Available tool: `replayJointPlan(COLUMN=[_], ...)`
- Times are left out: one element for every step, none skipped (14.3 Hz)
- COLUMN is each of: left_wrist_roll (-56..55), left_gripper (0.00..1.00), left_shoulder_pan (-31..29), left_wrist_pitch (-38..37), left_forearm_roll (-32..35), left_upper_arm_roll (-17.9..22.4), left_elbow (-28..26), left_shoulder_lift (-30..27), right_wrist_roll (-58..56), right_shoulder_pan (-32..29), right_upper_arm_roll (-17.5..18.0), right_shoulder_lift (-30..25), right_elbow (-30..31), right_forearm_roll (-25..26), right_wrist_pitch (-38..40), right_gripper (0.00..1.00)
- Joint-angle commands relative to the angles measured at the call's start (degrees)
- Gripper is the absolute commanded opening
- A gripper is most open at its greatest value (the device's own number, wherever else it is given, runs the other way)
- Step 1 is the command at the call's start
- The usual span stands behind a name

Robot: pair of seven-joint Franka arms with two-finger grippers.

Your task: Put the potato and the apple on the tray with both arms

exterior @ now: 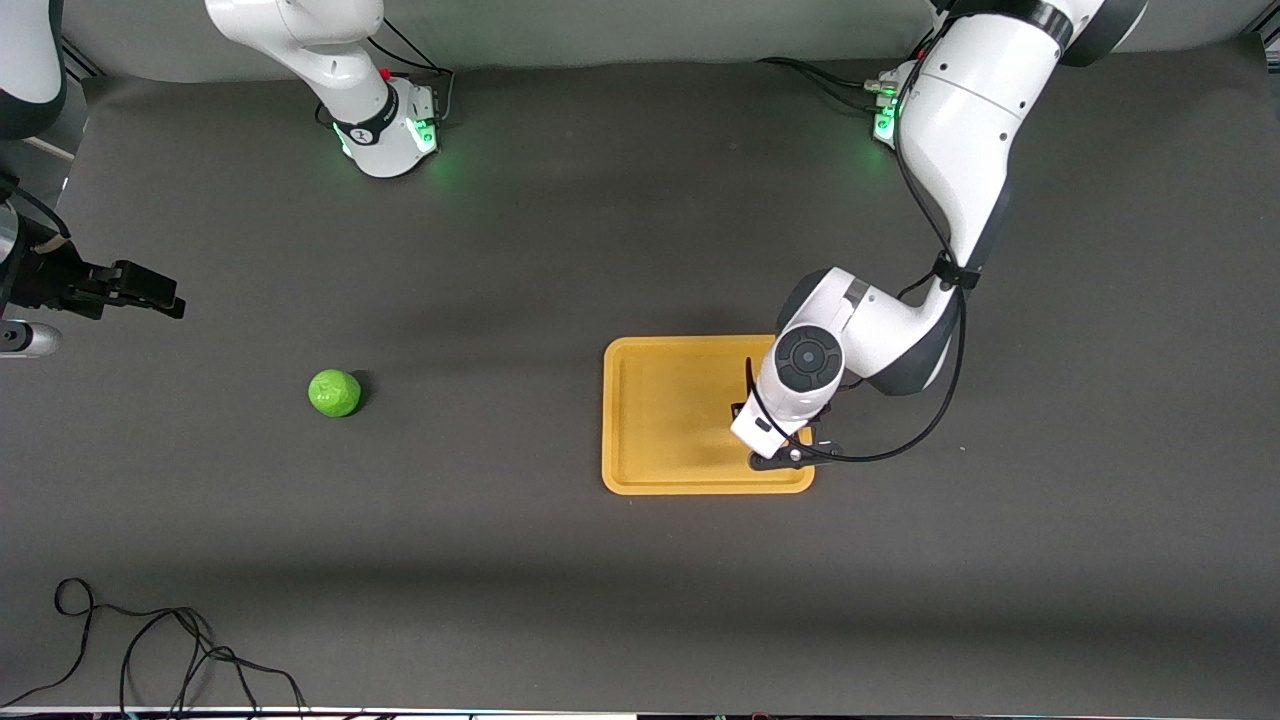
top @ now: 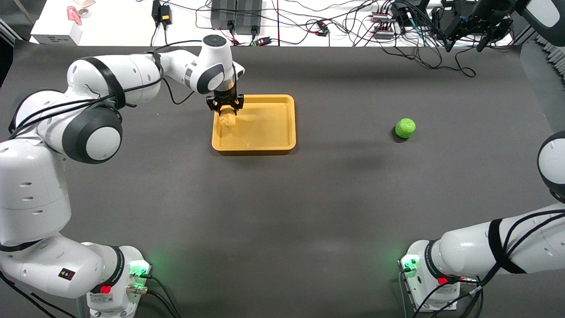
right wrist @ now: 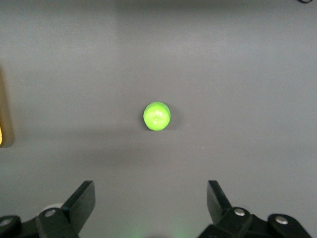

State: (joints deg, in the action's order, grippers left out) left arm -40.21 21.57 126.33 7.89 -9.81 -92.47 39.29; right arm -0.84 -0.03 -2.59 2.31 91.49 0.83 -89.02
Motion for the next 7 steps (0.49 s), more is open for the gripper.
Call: replayJointPlan(left_wrist_roll=[0.7, 1.4, 1.5, 1.5, 1.4, 1.5, 1.5], left_gripper=[0.33, 0.43, 0.51, 0.61, 0.81, 0.92, 1.0], left_shoulder_pan=[0.8, 0.8, 0.8, 0.8, 1.0, 1.1, 0.8], left_wrist_pitch=[-0.6, -0.7, -0.6, -0.6, -0.6, -0.7, -0.7], left_forearm_roll=[0.9, 0.9, 0.9, 0.9, 0.9, 0.9, 0.9], left_upper_arm_roll=[0.8, 0.8, 0.8, 0.8, 0.8, 0.8, 0.8], left_elbow=[-0.1, -0.4, -1.0, -1.0, -1.0, -1.0, -1.0], left_shoulder_lift=[0.3, 0.3, 0.3, 0.3, 0.3, 0.3, 0.3], right_wrist_roll=[-1.3, -1.3, -1.3, -1.3, -1.3, -1.3, -1.3], right_shoulder_pan=[0.6, 0.6, 0.7, 0.7, 0.7, 0.8, 0.8], right_upper_arm_roll=[-0.7, -0.7, -0.7, -0.7, -0.7, -0.7, -0.7], right_shoulder_lift=[-0.2, -0.5, -1.7, -3.7, -5.7, -7.0, -8.1], right_elbow=[0.3, 0.5, 2.1, 4.5, 7.2, 9.0, 10.5], right_forearm_roll=[-1.2, -1.2, -1.2, -1.2, -1.2, -1.2, -1.2], right_wrist_pitch=[-0.5, -0.5, -0.9, -2.5, -3.7, -4.5, -5.2], right_gripper=[1.0, 1.0, 1.0, 1.0, 1.0, 1.0, 1.0])
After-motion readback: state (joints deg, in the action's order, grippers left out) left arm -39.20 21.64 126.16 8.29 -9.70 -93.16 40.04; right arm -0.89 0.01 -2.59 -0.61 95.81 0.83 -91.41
